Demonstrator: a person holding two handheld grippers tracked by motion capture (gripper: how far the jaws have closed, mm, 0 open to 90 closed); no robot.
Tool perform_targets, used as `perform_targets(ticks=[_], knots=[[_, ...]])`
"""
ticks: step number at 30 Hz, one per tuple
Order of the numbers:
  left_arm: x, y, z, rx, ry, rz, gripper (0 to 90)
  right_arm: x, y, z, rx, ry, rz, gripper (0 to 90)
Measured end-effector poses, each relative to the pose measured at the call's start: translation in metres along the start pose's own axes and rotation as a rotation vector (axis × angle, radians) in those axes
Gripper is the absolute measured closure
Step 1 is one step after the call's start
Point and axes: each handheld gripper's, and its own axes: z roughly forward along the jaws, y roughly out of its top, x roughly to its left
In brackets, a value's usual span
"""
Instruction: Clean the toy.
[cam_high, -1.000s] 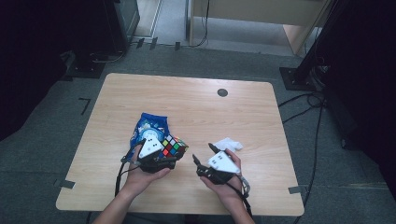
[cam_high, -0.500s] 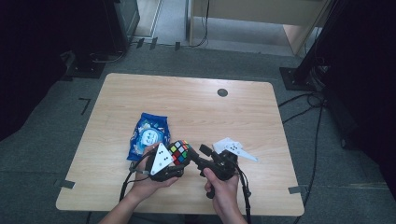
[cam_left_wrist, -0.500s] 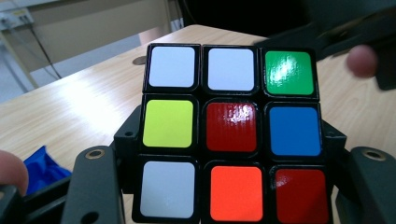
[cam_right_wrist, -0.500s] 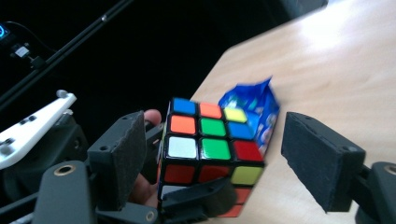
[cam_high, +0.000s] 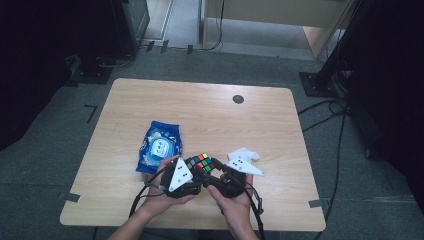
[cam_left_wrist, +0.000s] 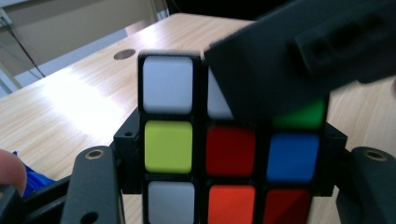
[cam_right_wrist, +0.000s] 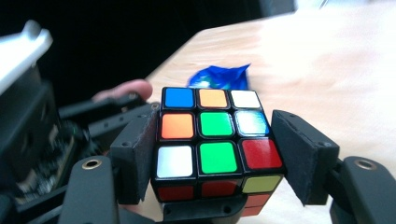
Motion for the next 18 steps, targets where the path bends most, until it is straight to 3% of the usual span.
perform_targets(ticks=[2,4,5,7,8,9,11,12,15,18], knots=[[0.002,0.001,-0.002,-0.008,-0.005,-0.006,33.8,0.001,0.003,-0.001,0.003,0.006,-0.055,33.8],[0.007,0.002,-0.004,-0.011,-0.009,-0.036,33.9,-0.007,0.009,-0.007,-0.024,0.074,-0.033,27.6],[0.01,0.001,-0.005,-0.012,-0.008,-0.048,33.9,-0.014,0.014,-0.011,-0.044,0.084,-0.012,27.3],[0.017,0.0,-0.008,-0.01,0.0,-0.07,33.9,-0.032,0.023,-0.024,-0.094,0.048,-0.007,35.4],[0.021,0.0,-0.009,-0.012,0.004,-0.081,33.9,-0.042,0.026,-0.029,-0.109,-0.002,-0.04,41.5],[0.023,-0.001,-0.01,-0.014,0.005,-0.088,33.9,-0.055,0.026,-0.033,-0.088,-0.094,-0.109,45.9],[0.026,-0.001,-0.01,-0.015,0.006,-0.095,33.9,-0.075,0.022,-0.03,0.013,-0.219,-0.169,53.3],[0.026,-0.001,-0.01,-0.014,0.005,-0.096,33.9,-0.087,0.017,-0.027,0.067,-0.256,-0.187,54.2],[0.026,0.0,-0.01,-0.013,0.0,-0.093,33.9,-0.116,-0.003,-0.018,0.148,-0.268,-0.197,53.3],[0.026,-0.001,-0.008,-0.004,-0.003,-0.094,33.9,-0.128,-0.02,-0.006,0.208,-0.249,-0.237,51.3]])
